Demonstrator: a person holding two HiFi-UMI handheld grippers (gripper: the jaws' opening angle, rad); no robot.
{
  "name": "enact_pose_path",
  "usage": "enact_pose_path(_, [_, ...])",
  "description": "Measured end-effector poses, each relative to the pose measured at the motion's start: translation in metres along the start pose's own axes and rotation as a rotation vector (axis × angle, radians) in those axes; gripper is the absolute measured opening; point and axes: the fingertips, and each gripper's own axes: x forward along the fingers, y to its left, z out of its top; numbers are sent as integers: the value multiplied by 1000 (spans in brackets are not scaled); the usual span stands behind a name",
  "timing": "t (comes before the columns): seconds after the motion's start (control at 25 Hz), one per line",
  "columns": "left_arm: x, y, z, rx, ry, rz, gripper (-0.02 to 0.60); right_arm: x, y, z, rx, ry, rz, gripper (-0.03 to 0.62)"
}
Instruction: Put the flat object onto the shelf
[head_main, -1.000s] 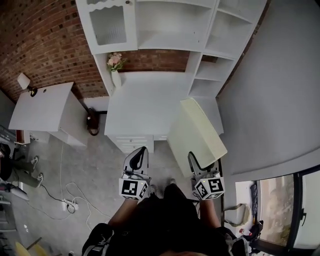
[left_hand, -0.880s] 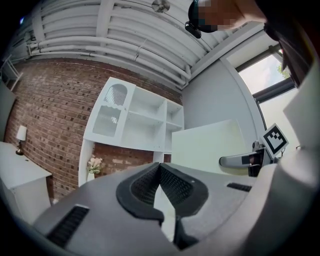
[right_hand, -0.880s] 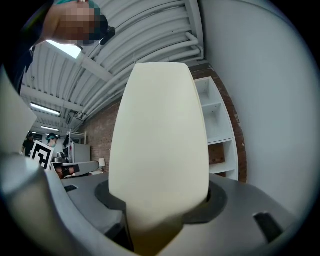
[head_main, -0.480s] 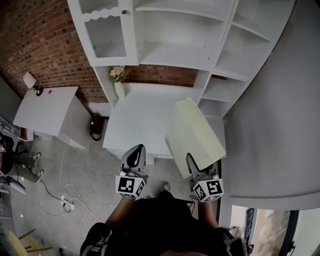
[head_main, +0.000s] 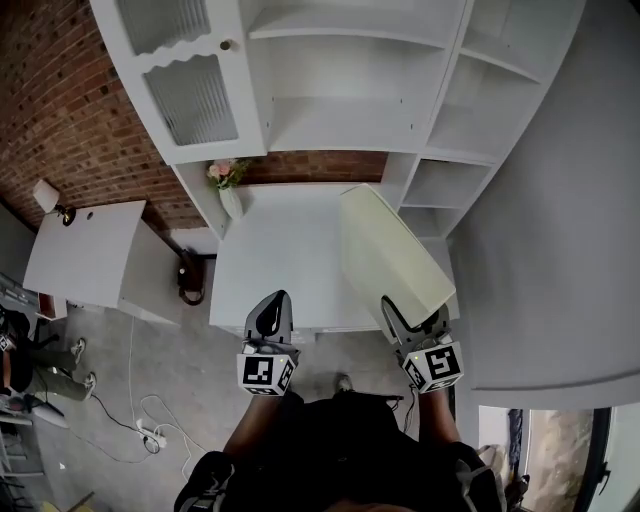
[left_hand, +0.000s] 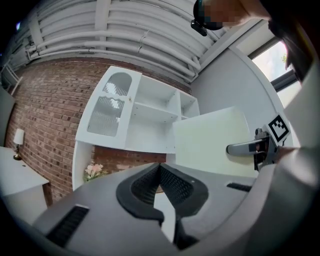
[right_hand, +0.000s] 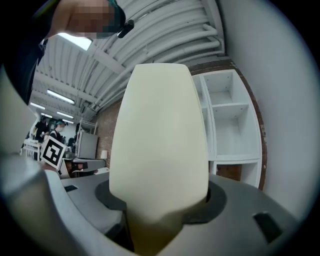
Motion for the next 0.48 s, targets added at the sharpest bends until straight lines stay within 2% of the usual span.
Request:
enact_pose_path(0.16, [14, 21, 4, 11, 10, -39, 9, 20, 2, 35, -150, 4, -7, 282])
enact_pose_path(0.32, [26, 49, 3, 18, 8, -23, 9, 40, 3, 51, -306, 134, -62, 279])
enact_pose_path(0.48, [37, 68, 0, 5, 13, -28, 9, 58, 4, 88, -446, 118, -122, 276])
